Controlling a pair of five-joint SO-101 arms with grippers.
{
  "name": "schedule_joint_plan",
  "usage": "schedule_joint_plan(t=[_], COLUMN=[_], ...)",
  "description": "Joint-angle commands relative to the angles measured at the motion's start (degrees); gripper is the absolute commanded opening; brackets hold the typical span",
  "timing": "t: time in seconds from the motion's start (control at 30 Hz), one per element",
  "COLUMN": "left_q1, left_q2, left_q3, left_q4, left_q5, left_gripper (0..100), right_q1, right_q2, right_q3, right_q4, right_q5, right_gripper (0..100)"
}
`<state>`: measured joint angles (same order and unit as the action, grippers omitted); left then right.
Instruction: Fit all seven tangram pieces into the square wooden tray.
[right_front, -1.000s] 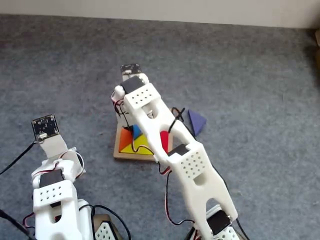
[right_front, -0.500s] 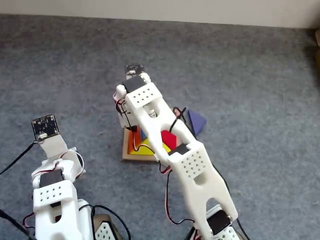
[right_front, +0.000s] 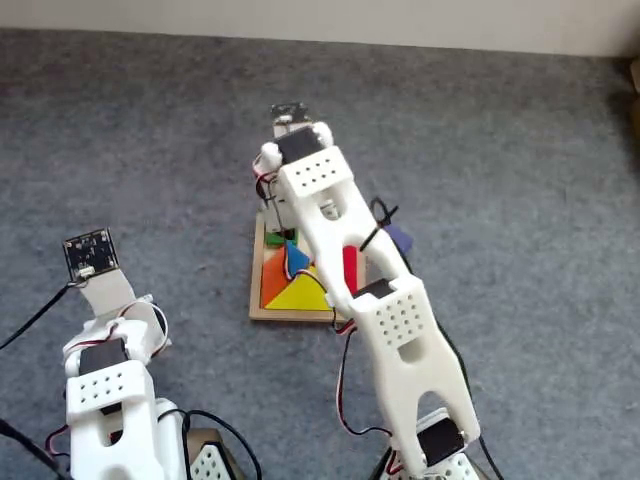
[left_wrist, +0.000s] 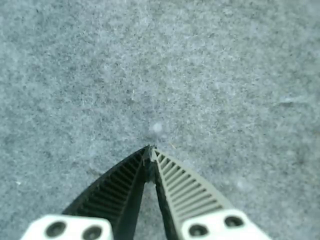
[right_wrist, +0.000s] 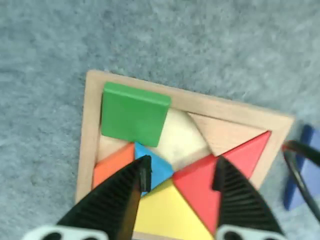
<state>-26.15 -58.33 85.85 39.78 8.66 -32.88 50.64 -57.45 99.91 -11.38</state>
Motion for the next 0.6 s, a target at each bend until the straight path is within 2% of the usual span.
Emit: schedule_joint_plan(t=[0.0,0.07,0.17,0.43,0.57], left_q1=[1.27,1.27,1.27,2.68,3.12], left_q2=[-0.84,-0.84,-0.84,-0.84,-0.84], left_q3=[-1.63,-1.63,-1.63,-1.63,-1.19], left_q4=[-0.88,-0.88,-0.88,-0.79,-0.88], left_q5=[-0.62,-0.62,-0.62,-0.62,-0.62], left_gripper=[1,1,1,1,1], right_q1=[1.36,1.36,1.36,-1.45,-0.31], right_q2=[-6.64,-7.25,-6.81,0.57,3.74], right_q3=[-3.21,-3.21,-3.03,-3.47,-3.65], right_q4=[1.01,1.01,1.1,0.92,0.92], right_q5=[7.38,11.78,16.09,19.96,19.87], right_gripper=[7.3,0.2,0.5,0.4,0.4])
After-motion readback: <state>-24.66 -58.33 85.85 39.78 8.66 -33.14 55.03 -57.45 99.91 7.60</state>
